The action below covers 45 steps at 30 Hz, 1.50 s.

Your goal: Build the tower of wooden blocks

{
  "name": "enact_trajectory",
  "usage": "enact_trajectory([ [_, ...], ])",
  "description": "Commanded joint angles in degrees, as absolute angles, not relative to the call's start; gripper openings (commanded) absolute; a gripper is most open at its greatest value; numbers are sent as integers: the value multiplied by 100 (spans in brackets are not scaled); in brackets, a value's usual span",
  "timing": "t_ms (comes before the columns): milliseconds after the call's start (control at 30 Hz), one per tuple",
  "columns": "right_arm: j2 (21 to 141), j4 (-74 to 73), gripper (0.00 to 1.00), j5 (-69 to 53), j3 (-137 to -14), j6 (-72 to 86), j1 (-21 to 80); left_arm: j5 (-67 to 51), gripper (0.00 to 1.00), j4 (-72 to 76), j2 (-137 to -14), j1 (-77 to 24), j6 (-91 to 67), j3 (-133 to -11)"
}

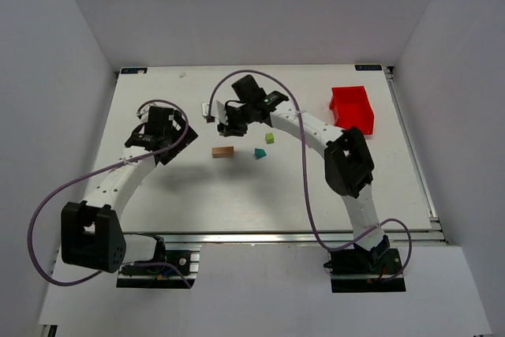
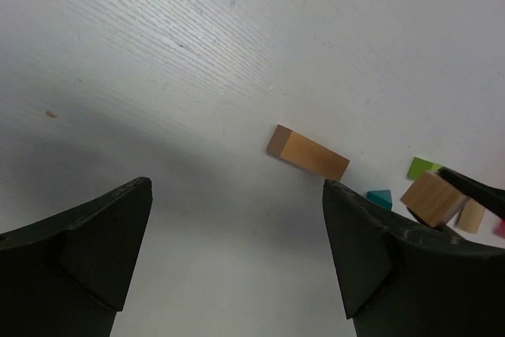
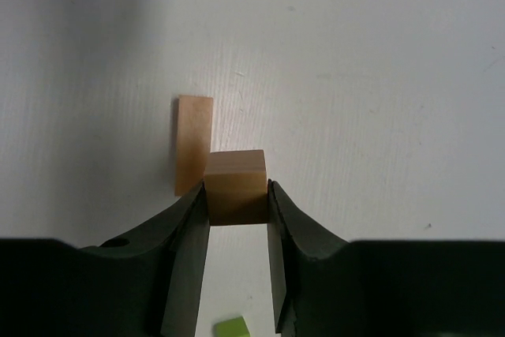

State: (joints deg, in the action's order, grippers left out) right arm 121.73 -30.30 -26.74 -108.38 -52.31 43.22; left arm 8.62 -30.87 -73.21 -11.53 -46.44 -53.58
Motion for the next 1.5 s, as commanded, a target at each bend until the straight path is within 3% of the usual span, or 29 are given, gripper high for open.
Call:
enact_trajectory([
  [0,12348,-3006,8,-2435,-11241,-5160,4579,789,98,-3234,-7287,-1046,-5079,-5414],
  [167,12699,-2822,9,-1899,-11373,-4282,4834,1168,98,-3024,-6672,-1011,-5238,-4923],
  [567,13253,-3059,12,-1223,-11725,-4175,5018,1468,98,-3094,-6389,-1037,-5291,-4667],
  [1467,13368,-3349,14,-1354,-11725,-4149,5080,1538,98,-2865,-5924,-1037,-5511,-4368],
])
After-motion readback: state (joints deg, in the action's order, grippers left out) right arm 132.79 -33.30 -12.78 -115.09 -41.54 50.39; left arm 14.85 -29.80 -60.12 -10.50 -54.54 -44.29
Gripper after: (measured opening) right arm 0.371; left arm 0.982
